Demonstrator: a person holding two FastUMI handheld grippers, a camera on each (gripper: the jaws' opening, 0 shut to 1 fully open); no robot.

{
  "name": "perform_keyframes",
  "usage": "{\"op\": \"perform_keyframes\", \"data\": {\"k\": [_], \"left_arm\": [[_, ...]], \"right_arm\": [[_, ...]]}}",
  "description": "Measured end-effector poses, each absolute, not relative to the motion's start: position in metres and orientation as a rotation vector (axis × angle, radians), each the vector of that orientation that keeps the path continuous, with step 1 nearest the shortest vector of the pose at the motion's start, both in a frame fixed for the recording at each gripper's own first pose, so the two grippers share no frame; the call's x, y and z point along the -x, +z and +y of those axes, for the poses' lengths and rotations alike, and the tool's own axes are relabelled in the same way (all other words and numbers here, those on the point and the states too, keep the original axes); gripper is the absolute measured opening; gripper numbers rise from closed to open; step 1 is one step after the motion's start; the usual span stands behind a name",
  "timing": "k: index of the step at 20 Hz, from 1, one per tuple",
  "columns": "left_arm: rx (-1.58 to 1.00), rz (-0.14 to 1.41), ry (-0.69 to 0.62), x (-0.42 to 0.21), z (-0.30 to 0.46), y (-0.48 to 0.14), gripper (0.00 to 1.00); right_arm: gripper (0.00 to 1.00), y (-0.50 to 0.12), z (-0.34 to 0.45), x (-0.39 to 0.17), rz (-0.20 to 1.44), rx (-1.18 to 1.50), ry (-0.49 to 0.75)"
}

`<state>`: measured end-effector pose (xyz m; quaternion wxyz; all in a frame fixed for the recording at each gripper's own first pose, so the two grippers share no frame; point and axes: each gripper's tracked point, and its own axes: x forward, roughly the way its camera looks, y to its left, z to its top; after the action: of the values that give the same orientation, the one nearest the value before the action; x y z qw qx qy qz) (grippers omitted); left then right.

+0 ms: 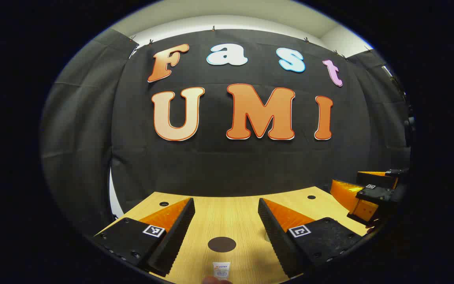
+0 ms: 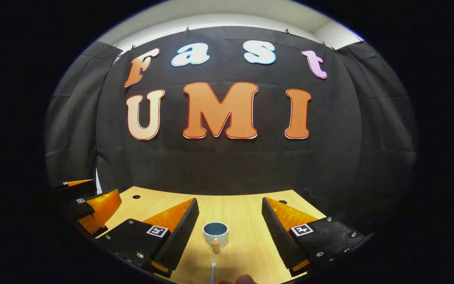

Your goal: Put the toothbrush and toothpaste on the desktop into the cup, then pick up the cup and place it on the coaster on the desktop.

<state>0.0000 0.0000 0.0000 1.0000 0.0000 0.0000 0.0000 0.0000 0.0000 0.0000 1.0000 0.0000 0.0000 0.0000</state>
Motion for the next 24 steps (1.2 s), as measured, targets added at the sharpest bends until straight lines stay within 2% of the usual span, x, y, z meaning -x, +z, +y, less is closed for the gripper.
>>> {"op": "perform_keyframes", "data": {"k": [24], "left_arm": [[-0.016,0.002,-0.023,-0.006,-0.01,0.0,0.98]], "right_arm": [[0.97,-0.006,-0.006,-0.003,0.031,0.001,-0.013]]}}
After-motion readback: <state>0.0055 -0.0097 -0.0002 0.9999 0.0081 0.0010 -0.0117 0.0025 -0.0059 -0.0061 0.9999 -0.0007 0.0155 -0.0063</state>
